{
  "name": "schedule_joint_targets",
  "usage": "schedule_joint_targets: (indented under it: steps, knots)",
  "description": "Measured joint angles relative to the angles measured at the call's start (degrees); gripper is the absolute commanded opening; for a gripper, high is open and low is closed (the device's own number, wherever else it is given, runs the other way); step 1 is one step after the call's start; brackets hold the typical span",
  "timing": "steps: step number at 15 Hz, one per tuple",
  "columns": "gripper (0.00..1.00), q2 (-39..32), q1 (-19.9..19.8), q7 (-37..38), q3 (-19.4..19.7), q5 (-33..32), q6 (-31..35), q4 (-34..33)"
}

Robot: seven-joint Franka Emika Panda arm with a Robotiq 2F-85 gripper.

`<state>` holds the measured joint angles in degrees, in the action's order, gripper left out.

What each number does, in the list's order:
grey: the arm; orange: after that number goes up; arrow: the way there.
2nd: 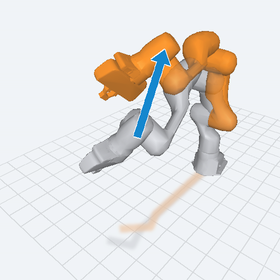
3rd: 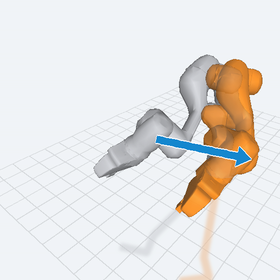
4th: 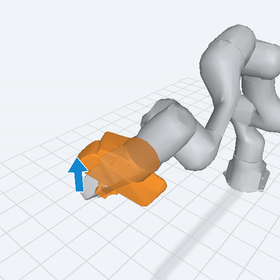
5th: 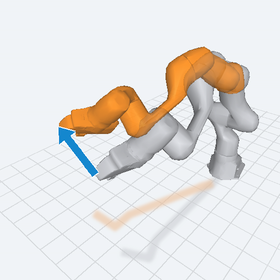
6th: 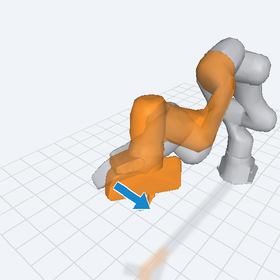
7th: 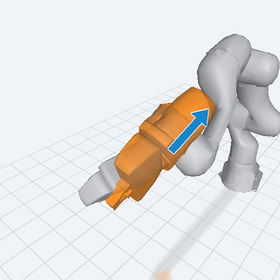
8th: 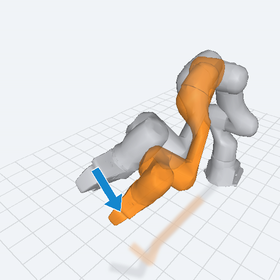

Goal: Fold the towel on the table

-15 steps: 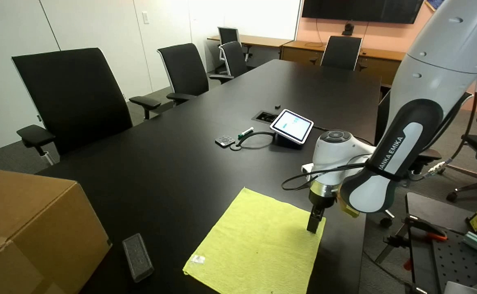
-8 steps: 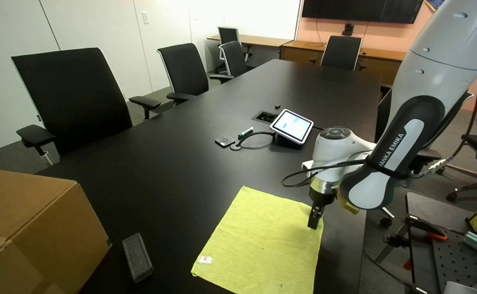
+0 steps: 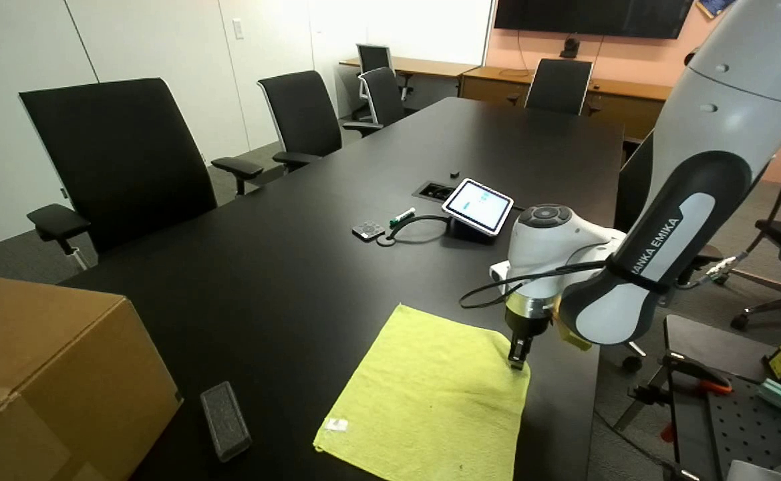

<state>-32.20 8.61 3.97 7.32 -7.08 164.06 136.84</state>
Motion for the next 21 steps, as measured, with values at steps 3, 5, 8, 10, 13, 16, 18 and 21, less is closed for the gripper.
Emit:
schedule_joint_targets:
  steps: [3,5,8,10,13,16,18,21]
  knots:
    - [0.04,1.23,1.34,0.34,0.99,-1.16,-1.74,0.0]
    - [0.05,1.87,1.48,0.37,1.08,-1.58,-2.71,-0.02]
    - [0.04,2.59,1.48,0.37,1.08,-1.86,-3.65,-0.06]
    - [0.04,2.83,1.49,0.59,1.18,-2.49,-3.96,-0.23]
    - [0.04,3.31,1.51,1.26,1.34,-3.21,-4.77,-1.07]
    - [0.04,3.96,1.57,1.61,1.02,-3.22,-7.16,-3.26]
    - [0.03,4.06,1.62,2.01,0.4,-3.22,-9.33,-5.55]
    - [0.02,3.75,2.08,3.52,-0.66,-3.22,-12.74,-9.64]
